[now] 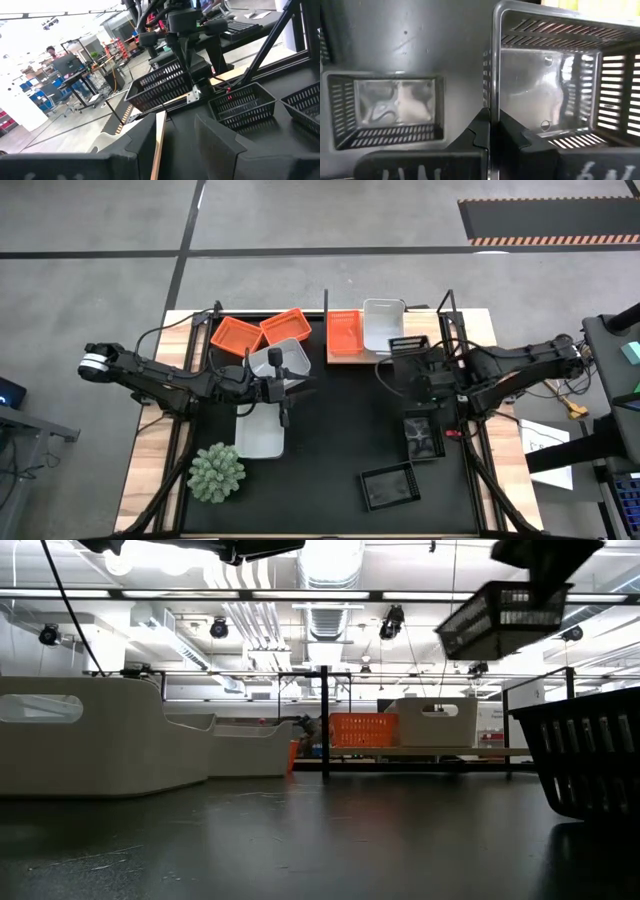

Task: Stack baskets on shelf by color
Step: Put the top black bin on the shelf

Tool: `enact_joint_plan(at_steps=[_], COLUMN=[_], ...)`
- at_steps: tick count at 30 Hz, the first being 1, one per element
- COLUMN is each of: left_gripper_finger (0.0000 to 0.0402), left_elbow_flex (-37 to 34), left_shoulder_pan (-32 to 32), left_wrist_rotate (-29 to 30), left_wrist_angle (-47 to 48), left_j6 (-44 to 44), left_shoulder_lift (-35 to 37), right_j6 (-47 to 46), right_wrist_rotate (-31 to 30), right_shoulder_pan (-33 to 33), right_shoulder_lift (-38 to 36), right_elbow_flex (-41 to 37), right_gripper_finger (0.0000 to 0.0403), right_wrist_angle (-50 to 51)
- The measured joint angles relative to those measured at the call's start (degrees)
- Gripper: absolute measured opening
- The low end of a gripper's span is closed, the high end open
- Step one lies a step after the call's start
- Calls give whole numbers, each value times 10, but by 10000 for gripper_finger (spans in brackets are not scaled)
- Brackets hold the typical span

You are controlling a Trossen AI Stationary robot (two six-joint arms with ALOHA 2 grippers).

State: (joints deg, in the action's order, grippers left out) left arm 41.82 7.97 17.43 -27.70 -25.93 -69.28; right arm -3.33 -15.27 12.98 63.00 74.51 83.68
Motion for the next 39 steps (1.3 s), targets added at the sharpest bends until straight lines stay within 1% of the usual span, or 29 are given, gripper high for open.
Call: enact_joint_plan(at_steps=[4,11,14,19,23,28,34,39], left_gripper_finger=[121,121,121,121,121,121,121,121], left_elbow_flex=[0,-1,-1,-1,-1,-1,-1,-1], left_shoulder_pan=[0,0,0,0,0,0,0,0], left_wrist_rotate=[0,0,0,0,0,0,0,0], left_wrist_angle=[0,-2,-2,-3,-3,-4,-4,-4], left_j6=[0,0,0,0,0,-5,-5,-5], left_shoulder_lift=[0,0,0,0,0,0,0,0], right_j6=[-56,-68,-89,-96,-57,-11,48,117], right_wrist_rotate=[-4,-13,-13,-8,-8,-7,37,70], right_shoulder_pan=[0,0,-8,-26,-48,-91,-158,-224], right_shoulder_lift=[-27,-84,-107,-126,-124,-119,-123,-123], right_elbow_flex=[-22,-117,-157,-205,-221,-223,-223,-225], right_gripper_finger=[8,8,8,8,8,8,8,8], right_wrist_angle=[19,11,8,-23,-60,-67,-69,-70])
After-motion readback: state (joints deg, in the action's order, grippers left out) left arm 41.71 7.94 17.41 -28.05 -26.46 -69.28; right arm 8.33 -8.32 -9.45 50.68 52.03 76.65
